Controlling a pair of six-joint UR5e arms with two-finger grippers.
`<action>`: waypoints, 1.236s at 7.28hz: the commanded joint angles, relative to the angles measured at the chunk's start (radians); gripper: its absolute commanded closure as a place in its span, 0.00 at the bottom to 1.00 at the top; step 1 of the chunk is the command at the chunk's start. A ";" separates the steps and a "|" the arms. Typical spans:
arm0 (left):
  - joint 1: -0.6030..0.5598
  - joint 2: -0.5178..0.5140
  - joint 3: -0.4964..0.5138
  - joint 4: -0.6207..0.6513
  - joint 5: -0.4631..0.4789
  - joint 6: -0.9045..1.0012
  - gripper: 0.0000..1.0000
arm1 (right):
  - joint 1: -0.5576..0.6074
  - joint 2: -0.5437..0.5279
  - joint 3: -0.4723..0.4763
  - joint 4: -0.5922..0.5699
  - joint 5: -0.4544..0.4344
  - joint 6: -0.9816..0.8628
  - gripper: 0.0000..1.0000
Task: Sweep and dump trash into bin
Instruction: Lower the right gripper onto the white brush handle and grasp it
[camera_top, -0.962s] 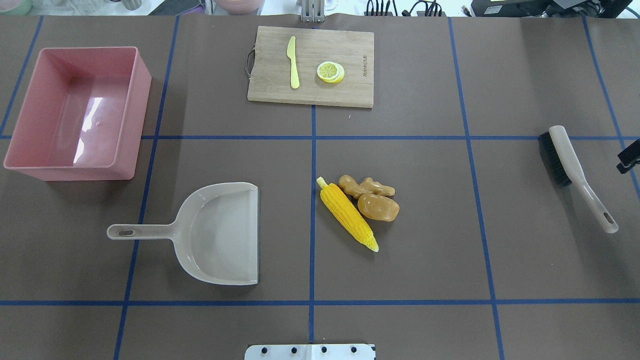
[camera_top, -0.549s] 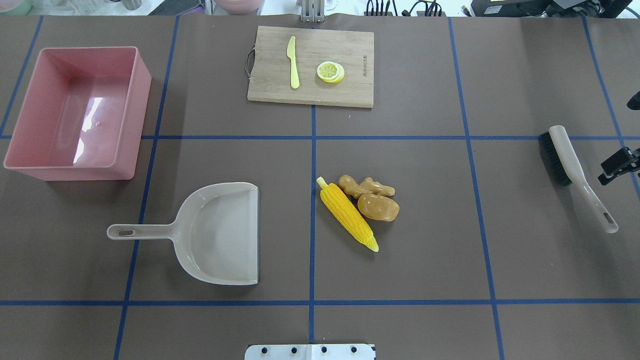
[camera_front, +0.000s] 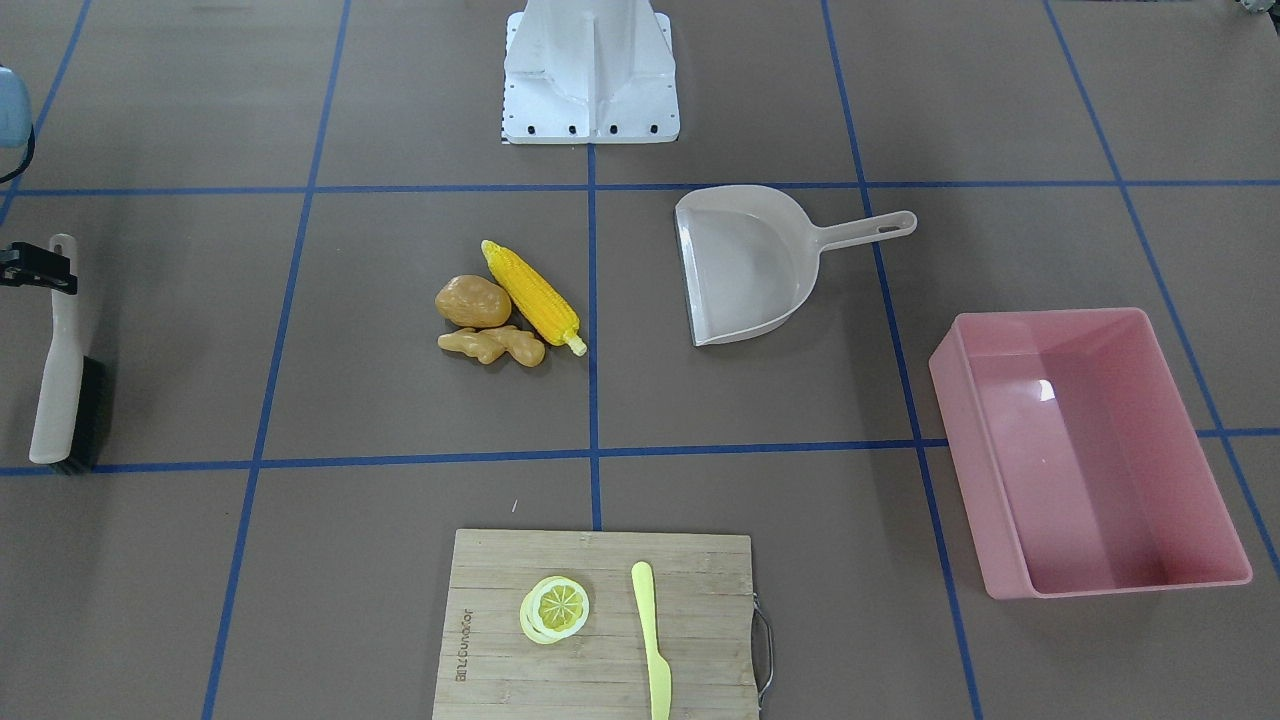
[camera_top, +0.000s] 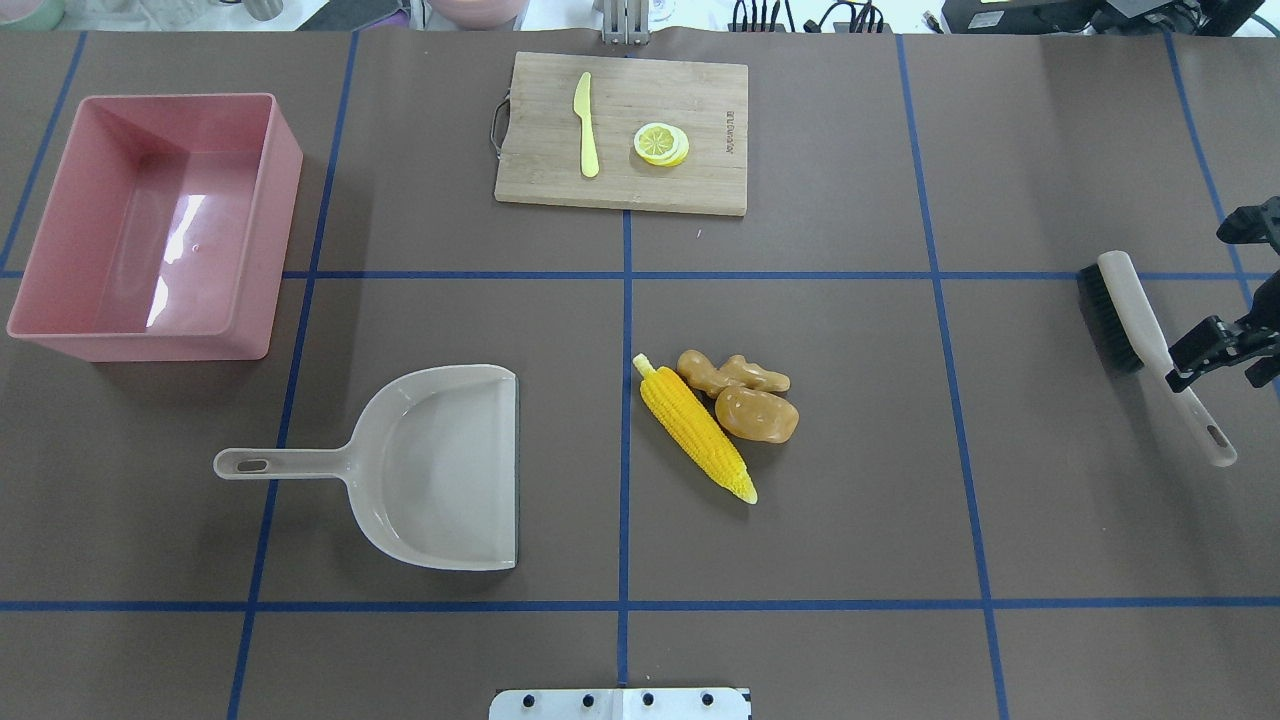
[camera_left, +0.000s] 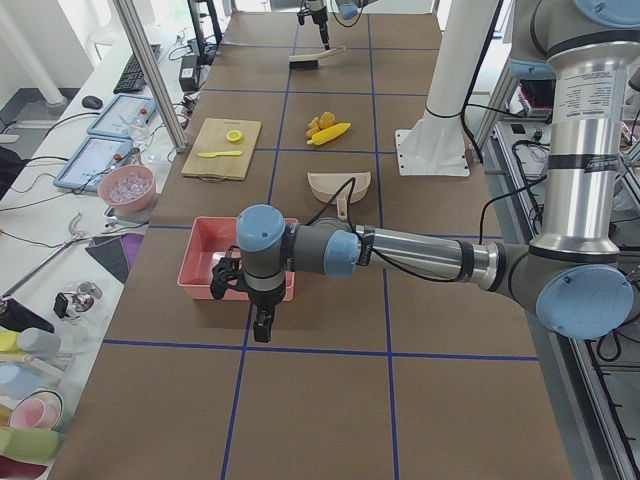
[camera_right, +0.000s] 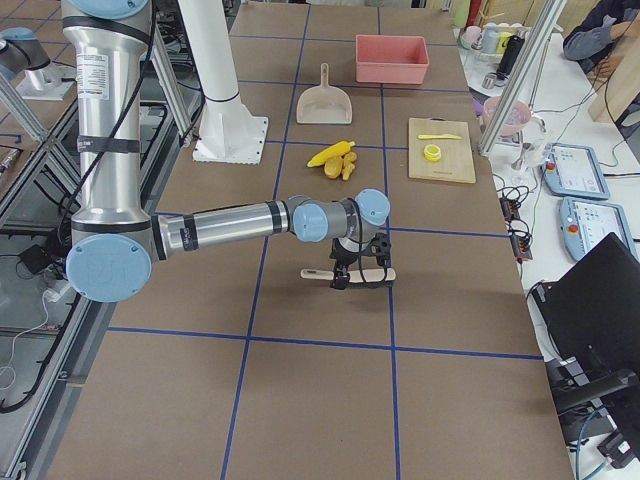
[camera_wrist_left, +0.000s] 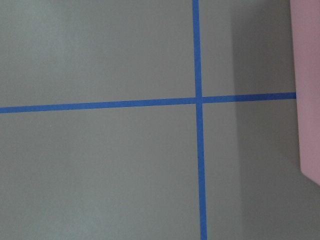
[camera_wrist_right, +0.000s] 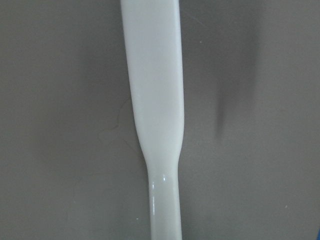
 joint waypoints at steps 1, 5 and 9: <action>0.003 -0.034 -0.129 0.096 -0.006 -0.001 0.01 | -0.039 -0.008 0.003 0.000 -0.010 0.014 0.02; 0.169 -0.255 -0.159 0.258 0.003 0.001 0.01 | -0.090 -0.025 -0.019 -0.002 -0.053 0.022 0.34; 0.449 -0.381 -0.205 0.261 0.001 0.004 0.01 | -0.110 0.001 -0.006 -0.002 -0.063 0.092 1.00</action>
